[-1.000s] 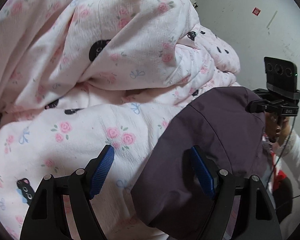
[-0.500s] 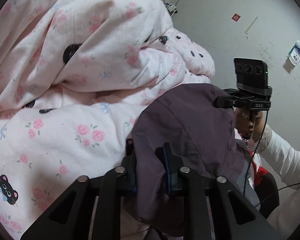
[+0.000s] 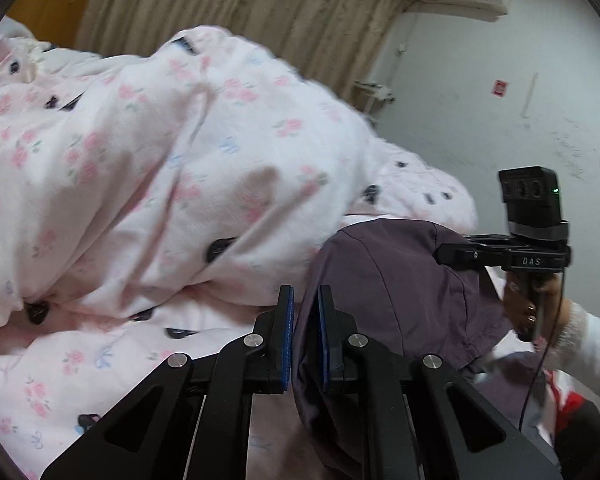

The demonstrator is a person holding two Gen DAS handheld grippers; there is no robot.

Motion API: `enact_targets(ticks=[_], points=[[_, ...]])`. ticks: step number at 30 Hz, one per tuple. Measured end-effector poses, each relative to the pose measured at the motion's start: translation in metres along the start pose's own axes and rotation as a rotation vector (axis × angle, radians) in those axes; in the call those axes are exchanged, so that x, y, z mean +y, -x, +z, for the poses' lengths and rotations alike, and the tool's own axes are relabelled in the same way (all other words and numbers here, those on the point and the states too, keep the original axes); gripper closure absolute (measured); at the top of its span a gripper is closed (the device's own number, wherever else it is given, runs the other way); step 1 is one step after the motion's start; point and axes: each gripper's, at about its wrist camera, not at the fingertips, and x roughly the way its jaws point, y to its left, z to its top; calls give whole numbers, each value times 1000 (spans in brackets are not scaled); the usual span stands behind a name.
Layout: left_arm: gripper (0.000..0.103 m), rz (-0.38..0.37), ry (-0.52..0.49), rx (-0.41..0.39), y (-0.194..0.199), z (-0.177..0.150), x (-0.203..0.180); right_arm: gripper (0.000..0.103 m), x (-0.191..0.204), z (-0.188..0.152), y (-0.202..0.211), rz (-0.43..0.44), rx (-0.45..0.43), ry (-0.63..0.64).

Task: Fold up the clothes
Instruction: 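Lift the jacket with both grippers and spread it flat on the duvet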

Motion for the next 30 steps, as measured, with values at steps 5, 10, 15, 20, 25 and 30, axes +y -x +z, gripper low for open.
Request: enact_targets(ticks=[5,10,15,20,25,30], points=[[93,204,14,68,-21,-16,20,90,-8,-2,-45,-184,113,9],[93,281,70,12,1,-26,35,74,-22,-7,-50,-208,89,-78],[93,299,88,-102,46,-29,22,53,-21,-10,-3,-244,-32,-103],[92,324,69,-122,87,-40,-30,47,-1,-25,41,-364,-69,-55],[35,449,46,-158,159,-86,-89,47,52,-67,60,-339,27,30],[24,523,129,-167,218,-148,-109,41,112,-121,68,-217,106,27]])
